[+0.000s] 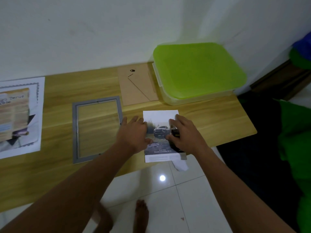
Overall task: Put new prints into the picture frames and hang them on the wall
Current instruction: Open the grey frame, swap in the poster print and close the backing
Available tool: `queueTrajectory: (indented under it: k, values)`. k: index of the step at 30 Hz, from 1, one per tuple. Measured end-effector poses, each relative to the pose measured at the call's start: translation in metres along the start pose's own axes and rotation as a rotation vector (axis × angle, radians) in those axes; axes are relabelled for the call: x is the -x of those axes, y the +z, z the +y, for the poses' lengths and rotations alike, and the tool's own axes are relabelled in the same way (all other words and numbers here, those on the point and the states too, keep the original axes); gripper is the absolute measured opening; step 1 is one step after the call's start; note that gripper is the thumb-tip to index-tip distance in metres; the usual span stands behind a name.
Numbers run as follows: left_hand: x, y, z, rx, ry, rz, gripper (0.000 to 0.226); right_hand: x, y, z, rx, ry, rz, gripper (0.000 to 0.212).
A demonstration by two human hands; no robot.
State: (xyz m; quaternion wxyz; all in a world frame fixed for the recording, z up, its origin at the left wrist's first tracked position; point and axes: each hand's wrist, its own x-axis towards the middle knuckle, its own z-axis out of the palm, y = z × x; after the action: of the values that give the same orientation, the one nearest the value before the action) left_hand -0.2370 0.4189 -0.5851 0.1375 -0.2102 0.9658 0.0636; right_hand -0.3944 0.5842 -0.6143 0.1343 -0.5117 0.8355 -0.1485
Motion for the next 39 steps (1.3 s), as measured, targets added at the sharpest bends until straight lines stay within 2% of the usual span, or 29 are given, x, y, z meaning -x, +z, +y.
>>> queueTrajectory:
  k: [5, 9, 28, 32, 39]
  values:
    - [0.0, 0.001, -0.002, -0.025, 0.039, 0.008, 0.071, -0.006, 0.001, 0.0, 0.031, 0.075, -0.107, 0.069]
    - [0.001, 0.004, -0.009, -0.022, 0.041, 0.004, 0.07, -0.007, 0.0, -0.001, 0.022, 0.077, -0.066, 0.07]
    - [0.001, 0.002, -0.012, 0.039, 0.083, 0.064, 0.053, -0.005, -0.018, -0.015, -0.001, 0.125, -0.141, 0.067]
    - [0.008, -0.006, -0.017, 0.086, 0.033, 0.098, 0.062, -0.01, -0.029, -0.034, -0.005, 0.142, -0.131, 0.068]
    - [0.052, -0.04, -0.078, 0.232, -0.175, 0.209, 0.052, -0.05, -0.037, -0.112, 0.045, 0.059, -0.167, 0.061]
